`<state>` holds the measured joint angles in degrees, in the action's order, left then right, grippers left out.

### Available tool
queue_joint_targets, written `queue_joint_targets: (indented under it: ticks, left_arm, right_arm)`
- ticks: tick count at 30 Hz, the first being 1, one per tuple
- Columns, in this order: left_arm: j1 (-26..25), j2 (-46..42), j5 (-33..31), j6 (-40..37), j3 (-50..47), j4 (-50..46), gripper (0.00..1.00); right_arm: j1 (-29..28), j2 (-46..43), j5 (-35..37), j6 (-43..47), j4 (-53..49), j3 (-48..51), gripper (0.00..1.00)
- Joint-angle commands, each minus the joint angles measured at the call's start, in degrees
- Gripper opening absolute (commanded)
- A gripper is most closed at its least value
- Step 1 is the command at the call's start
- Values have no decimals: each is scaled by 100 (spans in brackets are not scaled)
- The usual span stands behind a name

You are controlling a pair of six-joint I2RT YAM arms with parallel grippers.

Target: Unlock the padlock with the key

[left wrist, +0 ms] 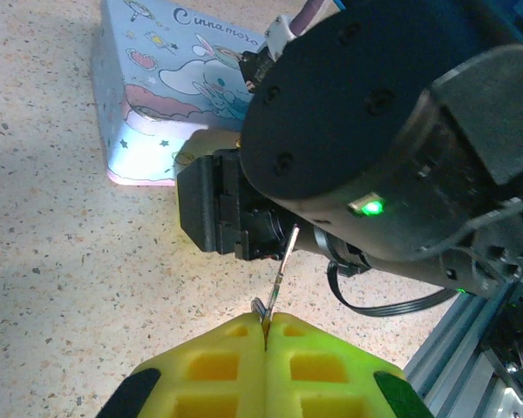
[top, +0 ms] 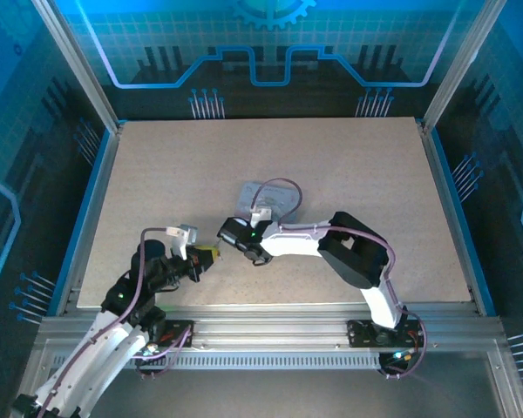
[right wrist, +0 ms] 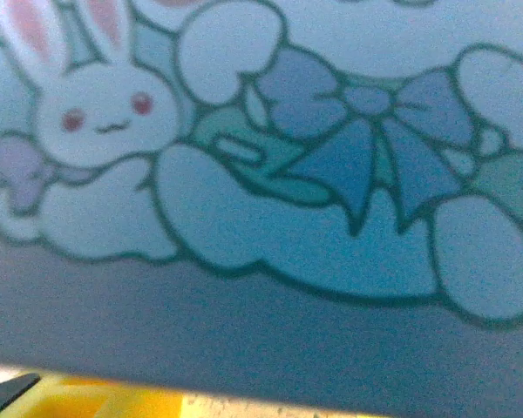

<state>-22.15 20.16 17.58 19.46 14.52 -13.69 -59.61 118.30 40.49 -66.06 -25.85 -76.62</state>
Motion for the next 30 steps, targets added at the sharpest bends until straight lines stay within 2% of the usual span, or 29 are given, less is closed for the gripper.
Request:
queue_joint_targets:
  ticks: [1,5,10,13,17,30]
  left_arm:
    - [-34,-65,34,-84,-153,133,0]
    - [-35,-63,78,-99,-207,237,0]
    - [-39,-40,122,-119,-222,279,0]
    - [-37,-12,121,-143,-248,331,0]
    - [-34,101,148,-165,-266,401,0]
    - [-43,387,243,-149,-276,634,0]
  right_arm:
    - [114,163,233,110,13,-247,51]
    - [185,228,369,146,-88,-337,49]
    - [239,170,556,255,-103,-257,26]
    - [243,25,593,427,-106,-190,17]
    - [281,-165,434,759,-61,-124,12]
    - [464,-650,-959,1472,371,85,5]
